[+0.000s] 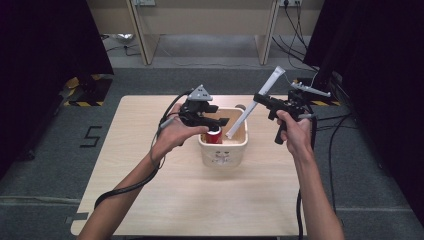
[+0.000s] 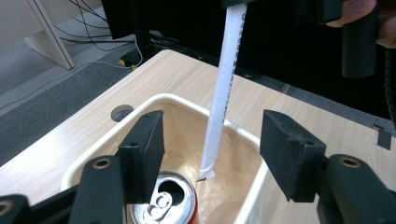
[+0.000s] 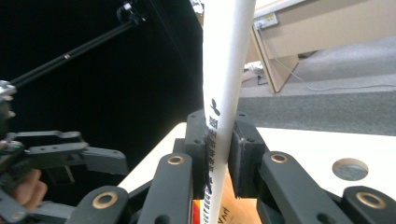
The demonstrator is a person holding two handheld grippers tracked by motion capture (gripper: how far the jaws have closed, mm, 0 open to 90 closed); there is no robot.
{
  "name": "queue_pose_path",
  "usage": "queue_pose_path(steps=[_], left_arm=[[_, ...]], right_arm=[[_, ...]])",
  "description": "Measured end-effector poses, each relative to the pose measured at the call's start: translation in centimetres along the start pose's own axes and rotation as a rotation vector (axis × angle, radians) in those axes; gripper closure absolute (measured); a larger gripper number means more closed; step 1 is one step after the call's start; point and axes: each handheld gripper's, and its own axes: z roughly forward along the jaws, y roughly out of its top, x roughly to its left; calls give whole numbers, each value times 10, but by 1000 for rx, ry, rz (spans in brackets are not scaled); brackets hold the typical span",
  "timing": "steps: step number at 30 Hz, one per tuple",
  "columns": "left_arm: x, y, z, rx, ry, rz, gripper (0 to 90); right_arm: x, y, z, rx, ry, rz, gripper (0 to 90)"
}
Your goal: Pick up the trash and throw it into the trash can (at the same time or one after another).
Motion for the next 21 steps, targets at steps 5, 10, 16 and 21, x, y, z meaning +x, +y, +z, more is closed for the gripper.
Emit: queue_pose_path(steps=[5,10,16,21], left_arm=[[3,-10,-7,-2,11,-9,394],[5,-23,-12,-5,22,-22,394],[8,-39,-20,6,34,-31,394],[11,-53,-23,4,38,-47,392]], right_arm=[[-2,-9,12,48,-37,-39,793],[-4,-19,24,94,-51,-56,792],[-9,-32,34,133,-44,-38,778],[-14,-39,40,169,-64,-12,495]])
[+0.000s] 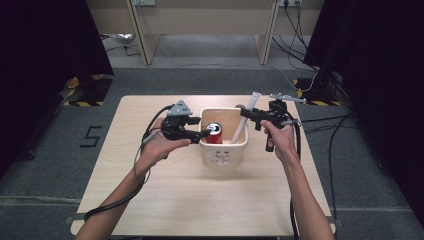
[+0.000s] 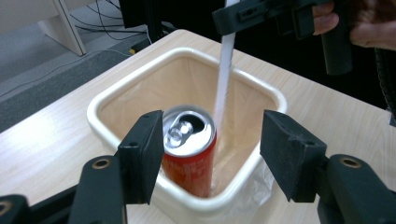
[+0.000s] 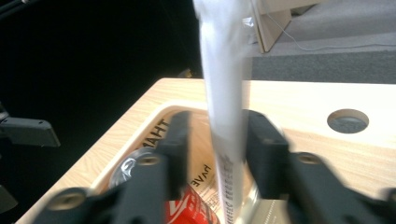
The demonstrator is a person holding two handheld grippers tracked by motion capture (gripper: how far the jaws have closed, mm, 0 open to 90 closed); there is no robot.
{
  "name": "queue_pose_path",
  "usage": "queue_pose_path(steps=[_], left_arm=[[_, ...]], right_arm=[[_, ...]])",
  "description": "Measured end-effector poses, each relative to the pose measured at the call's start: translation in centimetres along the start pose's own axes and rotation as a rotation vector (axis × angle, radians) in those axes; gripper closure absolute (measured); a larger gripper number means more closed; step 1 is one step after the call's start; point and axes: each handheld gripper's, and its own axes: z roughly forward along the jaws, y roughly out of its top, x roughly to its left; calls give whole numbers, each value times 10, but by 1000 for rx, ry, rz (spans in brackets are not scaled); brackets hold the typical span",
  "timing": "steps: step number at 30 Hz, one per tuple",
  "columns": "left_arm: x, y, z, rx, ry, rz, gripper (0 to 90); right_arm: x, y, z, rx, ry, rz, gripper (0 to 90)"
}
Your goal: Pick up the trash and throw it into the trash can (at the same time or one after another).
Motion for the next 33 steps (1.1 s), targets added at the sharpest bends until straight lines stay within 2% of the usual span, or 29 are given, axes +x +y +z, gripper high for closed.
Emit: queue_pose_path(steps=[3,5,9,13,14,16,20,21,22,23,29,33], left_arm=[[1,-9,0,18,-1,0,391],[3,-17,-3,19,-3,-8,389],[7,-25,-6,18,4,-22,388],[11,-34,-10,13,11,-38,388],[13,-39,-11,7,15,-44,387],[14,-42,-12,1,16,-49,386],[16,-52,-14,-15,20,-64,386],[16,-55,-14,-18,22,-64,385],[16,-56,-14,-19,23,-69,385],[16,-58,-15,-21,25,-69,381],[17,-67,-17,-37,27,-85,376],[16,-74,-16,-36,29,-100,362]], right_arm=[[-1,0,-2,-8,-4,18,457],[-2,2,-8,-29,-19,17,356],[-4,4,-18,-48,-27,13,316],[-6,4,-29,-47,-75,-29,299],[-4,2,-35,-44,-104,-59,289],[-4,1,-37,-41,-113,-73,287],[-1,-6,-46,-39,-170,-127,257],[0,-11,-50,-29,-203,-159,243],[0,-11,-50,-29,-203,-159,243],[1,-14,-52,-27,-223,-182,235],[2,-24,-58,-14,-247,-206,209],[0,-33,-60,-11,-249,-206,201]])
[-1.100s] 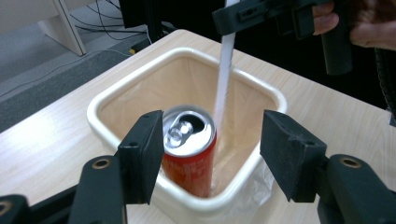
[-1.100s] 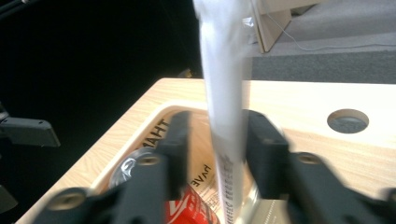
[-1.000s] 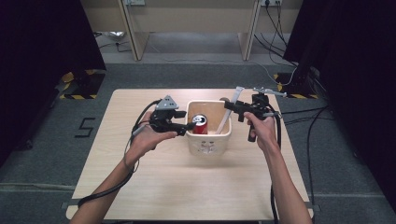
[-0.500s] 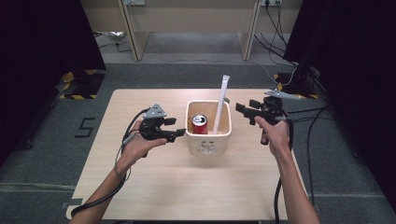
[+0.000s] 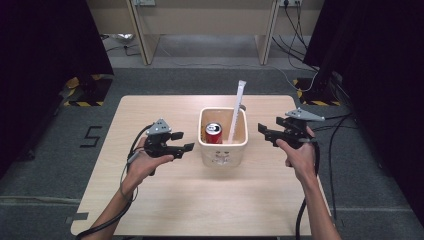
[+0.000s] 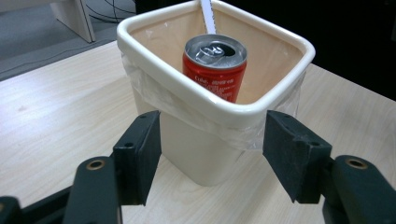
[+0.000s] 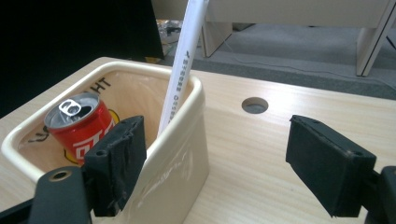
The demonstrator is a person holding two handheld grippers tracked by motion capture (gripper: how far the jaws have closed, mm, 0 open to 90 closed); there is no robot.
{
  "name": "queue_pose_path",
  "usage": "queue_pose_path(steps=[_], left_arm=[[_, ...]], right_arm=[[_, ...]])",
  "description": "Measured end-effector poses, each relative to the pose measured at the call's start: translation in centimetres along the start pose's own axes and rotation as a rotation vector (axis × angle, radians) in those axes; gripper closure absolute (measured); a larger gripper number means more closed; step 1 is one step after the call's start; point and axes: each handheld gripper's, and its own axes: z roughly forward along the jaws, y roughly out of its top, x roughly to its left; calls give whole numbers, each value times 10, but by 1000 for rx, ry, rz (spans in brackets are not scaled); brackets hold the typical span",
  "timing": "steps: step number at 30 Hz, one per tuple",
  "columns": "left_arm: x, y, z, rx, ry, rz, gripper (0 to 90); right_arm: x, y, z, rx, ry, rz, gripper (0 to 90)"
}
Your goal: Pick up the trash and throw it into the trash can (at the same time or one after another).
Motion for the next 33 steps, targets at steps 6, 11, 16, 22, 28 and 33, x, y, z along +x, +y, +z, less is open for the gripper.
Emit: queue_pose_path(steps=[6,11,16,22,28,33], left_arm=[[0,-8,1,14,28,-3,273],[-1,-13,2,24,45,-2,207],[-1,-19,1,26,54,-3,182],[1,-32,-2,18,47,-3,164],[3,-47,-4,20,62,-12,164],[4,-57,-4,8,67,-14,173]], right_arm=[[-1,-9,-5,8,-20,-11,179],[2,-11,-11,9,-40,-39,162],[5,-14,-15,8,-38,-56,154],[4,-25,-19,28,-75,-76,153],[4,-41,-24,33,-90,-77,155],[3,-49,-24,42,-90,-67,155]])
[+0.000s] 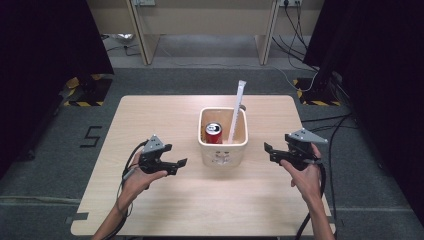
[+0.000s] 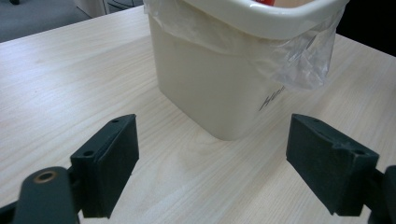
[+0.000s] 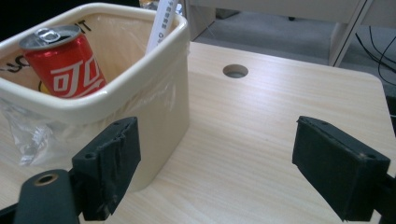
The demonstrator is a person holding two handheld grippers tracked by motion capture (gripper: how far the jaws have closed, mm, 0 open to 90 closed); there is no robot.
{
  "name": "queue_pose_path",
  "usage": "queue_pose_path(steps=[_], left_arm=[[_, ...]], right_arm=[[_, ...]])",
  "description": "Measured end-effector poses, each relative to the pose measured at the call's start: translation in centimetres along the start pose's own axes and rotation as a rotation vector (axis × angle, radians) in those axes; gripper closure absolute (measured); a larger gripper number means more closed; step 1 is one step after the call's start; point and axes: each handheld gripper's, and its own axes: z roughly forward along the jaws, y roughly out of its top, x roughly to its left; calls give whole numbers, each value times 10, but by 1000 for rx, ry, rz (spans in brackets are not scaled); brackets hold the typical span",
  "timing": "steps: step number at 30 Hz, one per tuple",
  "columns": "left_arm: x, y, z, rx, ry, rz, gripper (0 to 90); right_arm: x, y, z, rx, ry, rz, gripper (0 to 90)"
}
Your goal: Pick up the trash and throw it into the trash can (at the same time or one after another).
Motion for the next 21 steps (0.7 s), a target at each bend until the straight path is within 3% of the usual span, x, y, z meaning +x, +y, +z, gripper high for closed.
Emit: queue_pose_path(steps=[11,21], left_arm=[[3,-28,5,27,19,-12,181],[1,-49,12,62,13,-8,180]], right_arm=[[10,-21,2,27,-10,-37,155],[22,-43,6,43,-3,-36,156]])
